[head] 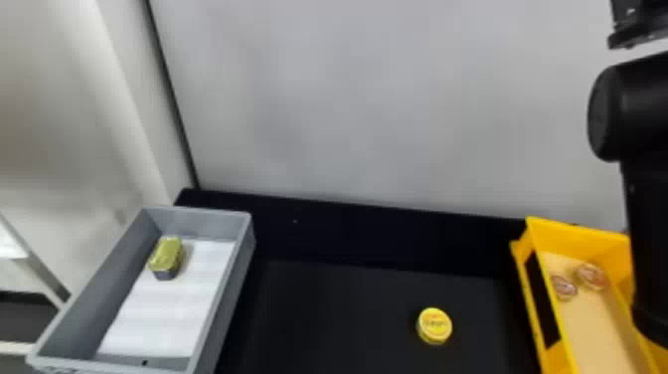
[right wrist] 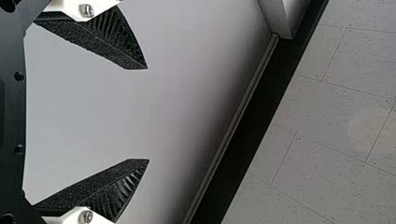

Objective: Pick up the round yellow can and place it in the yellow rectangular box

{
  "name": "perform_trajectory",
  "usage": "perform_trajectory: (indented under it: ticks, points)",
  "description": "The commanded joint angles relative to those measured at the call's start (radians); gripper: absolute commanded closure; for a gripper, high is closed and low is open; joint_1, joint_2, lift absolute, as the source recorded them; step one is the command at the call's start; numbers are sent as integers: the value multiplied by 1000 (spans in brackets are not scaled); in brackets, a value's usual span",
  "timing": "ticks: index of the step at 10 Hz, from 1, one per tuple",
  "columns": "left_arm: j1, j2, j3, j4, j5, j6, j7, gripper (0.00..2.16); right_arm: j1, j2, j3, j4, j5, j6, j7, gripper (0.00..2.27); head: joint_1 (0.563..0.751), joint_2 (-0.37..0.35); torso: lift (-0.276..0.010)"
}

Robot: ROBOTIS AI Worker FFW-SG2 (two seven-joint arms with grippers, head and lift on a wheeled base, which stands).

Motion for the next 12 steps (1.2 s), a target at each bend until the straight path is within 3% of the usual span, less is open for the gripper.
perform_trajectory:
  ticks: [1,12]
  points:
    - [0,0,0,-4,0,3,-1,157,-1,0,0,-1,0,4,0,61,694,-78,-6]
    - [-5,1,3,-7,-1,14,-5,157,33,0,-46,-41,31,82,-28,75,694,-78,-6]
